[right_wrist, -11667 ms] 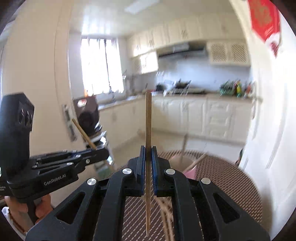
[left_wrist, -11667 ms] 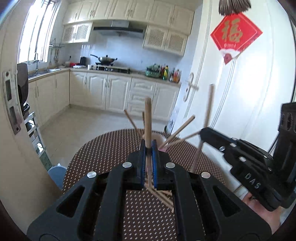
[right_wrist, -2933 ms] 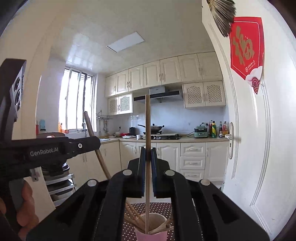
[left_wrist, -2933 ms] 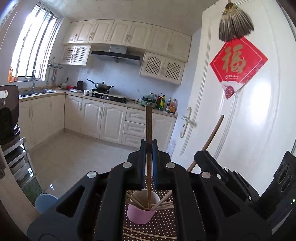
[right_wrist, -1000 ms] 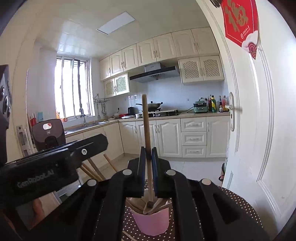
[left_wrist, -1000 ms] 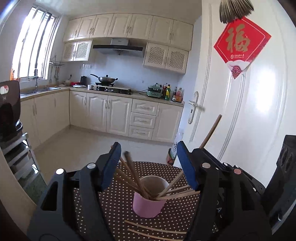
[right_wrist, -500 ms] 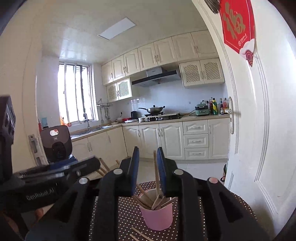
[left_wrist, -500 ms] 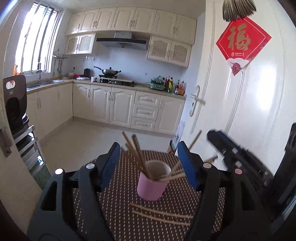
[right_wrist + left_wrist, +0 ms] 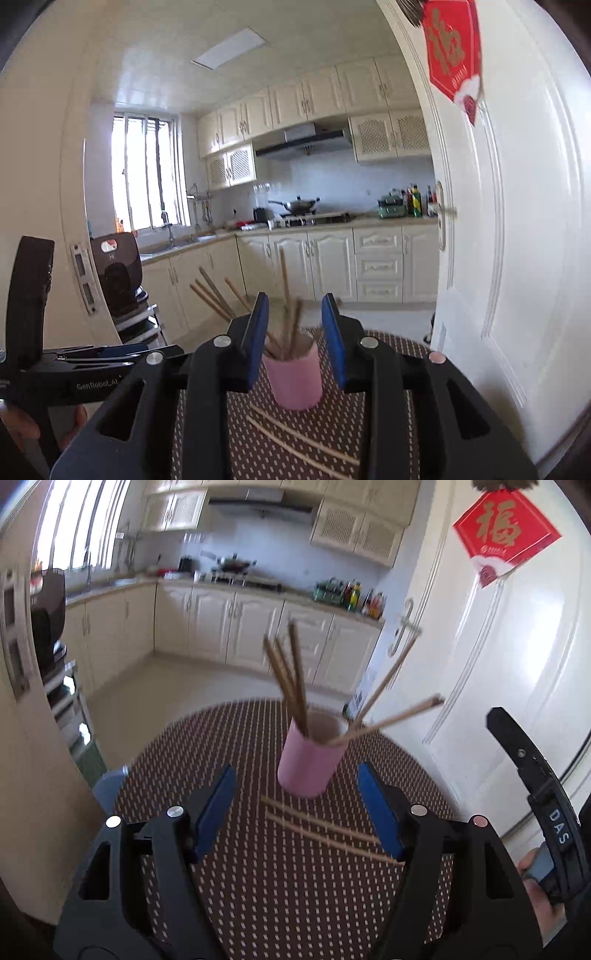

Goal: Organize utensils
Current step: 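Withdraw both open grippers and lower them toward the last two chopsticks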

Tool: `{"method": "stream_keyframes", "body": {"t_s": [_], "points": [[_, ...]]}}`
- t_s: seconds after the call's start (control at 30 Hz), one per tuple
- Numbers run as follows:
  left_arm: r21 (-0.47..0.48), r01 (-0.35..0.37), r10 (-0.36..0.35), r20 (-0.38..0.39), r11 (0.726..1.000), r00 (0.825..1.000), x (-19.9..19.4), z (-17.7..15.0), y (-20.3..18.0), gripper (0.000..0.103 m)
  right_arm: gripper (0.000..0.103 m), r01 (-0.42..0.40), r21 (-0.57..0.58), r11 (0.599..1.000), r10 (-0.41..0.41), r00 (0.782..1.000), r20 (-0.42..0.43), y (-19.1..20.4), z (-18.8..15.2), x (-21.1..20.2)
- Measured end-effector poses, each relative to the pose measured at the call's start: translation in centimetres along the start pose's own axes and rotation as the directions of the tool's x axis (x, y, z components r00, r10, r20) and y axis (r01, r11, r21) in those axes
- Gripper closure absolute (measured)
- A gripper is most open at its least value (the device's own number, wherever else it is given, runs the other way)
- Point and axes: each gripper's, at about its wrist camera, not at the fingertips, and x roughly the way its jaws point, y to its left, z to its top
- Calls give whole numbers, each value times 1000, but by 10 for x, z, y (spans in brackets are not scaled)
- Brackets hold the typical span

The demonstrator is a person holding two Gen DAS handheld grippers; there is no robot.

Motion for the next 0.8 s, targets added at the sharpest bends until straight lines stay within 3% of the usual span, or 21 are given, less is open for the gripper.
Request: {"method": "stream_keyframes", "body": {"t_s": [0.27,0.63,0.8], "points": [[-65,-13,0,-194,998,981,41,-39,-1,35,72,41,42,998,-36,992,-123,-24,-41,6],[-126,-59,13,-335,990,942,91,-71,-16,35,65,67,118,991,-38,973,-228,-55,-70,20],[-142,-120,55,-399,983,915,119,-79,-24,35,63,70,141,987,-32,966,-258,-65,-78,23]]}}
